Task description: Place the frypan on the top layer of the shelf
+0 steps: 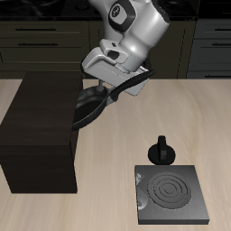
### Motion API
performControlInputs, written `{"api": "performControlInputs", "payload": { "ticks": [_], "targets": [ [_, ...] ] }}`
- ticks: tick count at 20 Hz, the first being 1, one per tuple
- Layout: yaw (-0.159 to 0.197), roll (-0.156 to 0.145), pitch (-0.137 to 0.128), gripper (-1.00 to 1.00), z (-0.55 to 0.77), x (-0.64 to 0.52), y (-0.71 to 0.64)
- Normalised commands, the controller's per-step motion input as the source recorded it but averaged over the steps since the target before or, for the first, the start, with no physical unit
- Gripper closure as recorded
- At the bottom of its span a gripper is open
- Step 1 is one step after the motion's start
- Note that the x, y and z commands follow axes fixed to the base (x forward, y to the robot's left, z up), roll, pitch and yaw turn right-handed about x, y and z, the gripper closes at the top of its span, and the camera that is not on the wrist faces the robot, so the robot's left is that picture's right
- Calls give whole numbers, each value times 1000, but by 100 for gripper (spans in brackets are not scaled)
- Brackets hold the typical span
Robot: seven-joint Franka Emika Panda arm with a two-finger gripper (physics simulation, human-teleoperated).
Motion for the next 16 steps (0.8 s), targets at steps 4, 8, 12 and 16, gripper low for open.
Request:
{"api": "performControlInputs", "payload": {
  "ticks": [4, 8, 12, 16],
  "targets": [
    [22, -50, 0, 100, -62, 72, -342],
    [39, -40, 13, 100, -137, 113, -380],
    [16, -50, 26, 100, -143, 77, -390],
    [19, -31, 18, 100, -96, 44, -275]
  ]
}}
